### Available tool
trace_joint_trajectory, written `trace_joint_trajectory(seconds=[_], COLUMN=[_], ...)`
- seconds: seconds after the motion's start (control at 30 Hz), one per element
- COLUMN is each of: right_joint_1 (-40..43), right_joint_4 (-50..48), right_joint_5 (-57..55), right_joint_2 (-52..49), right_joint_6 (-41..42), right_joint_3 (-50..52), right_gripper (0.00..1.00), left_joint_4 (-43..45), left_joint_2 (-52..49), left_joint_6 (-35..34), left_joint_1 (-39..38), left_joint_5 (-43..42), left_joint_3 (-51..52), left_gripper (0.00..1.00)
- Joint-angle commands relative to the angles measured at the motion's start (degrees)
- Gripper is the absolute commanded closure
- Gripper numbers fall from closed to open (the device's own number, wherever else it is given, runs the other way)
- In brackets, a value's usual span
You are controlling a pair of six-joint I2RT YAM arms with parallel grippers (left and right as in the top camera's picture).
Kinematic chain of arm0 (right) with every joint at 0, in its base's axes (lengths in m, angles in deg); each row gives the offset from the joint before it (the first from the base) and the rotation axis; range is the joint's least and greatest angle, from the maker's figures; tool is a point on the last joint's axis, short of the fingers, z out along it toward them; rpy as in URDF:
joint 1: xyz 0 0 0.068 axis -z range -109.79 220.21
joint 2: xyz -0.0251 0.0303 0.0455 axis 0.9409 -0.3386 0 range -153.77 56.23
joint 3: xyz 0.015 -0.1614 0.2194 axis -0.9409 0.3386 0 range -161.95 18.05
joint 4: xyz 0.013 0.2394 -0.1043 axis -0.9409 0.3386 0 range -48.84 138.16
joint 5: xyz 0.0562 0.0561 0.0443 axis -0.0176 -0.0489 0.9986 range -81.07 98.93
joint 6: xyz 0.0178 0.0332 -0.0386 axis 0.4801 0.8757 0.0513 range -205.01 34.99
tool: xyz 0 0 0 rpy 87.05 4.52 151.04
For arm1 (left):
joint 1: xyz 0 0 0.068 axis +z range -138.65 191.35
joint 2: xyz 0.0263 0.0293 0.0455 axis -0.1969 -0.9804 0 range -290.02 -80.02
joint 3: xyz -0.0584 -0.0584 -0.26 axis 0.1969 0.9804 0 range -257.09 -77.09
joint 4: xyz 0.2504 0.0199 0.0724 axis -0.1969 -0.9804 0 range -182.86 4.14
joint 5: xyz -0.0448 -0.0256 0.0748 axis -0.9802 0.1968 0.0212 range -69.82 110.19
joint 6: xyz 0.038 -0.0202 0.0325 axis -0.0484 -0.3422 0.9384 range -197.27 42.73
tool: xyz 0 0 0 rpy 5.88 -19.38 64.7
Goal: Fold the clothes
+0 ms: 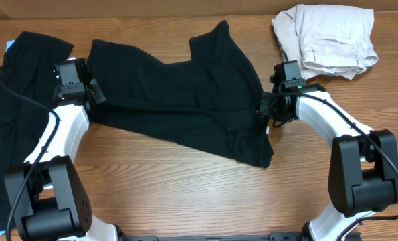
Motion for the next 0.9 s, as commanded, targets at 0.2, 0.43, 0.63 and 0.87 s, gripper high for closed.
trace_joint_trajectory(seconds=[0.2, 0.43, 0.63, 0.87], right_joint_1=[0.1, 0.1, 0.2, 0.2], right_joint_4=[-0.5, 0.7, 10.1, 21.0], right_joint_5=[-1.7, -0.8, -0.4, 0.9], right_joint_2=[-0.2, -0.1, 3.6, 10.2], right_joint_6=[-0.2, 0.5, 0.4, 0.2], right_joint_3=[2.3, 0.6, -8.5, -16.3], right_gripper=[0.82, 0.96, 0.96, 0.96], left_joint_4=[0.0, -0.3, -10.8, -29.7], left_joint_2=[-0.5, 0.0, 4.0, 8.3], left_joint_6=[-0.8, -0.8, -0.8, -0.8], left_joint_1=[0.3, 0.3, 0.3, 0.2], left_joint_5=[1.1, 1.0, 1.0, 0.1], left_joint_3=[-1.2, -1.5, -8.0, -18.9], left_gripper=[0.96, 0.96, 0.96, 0.96])
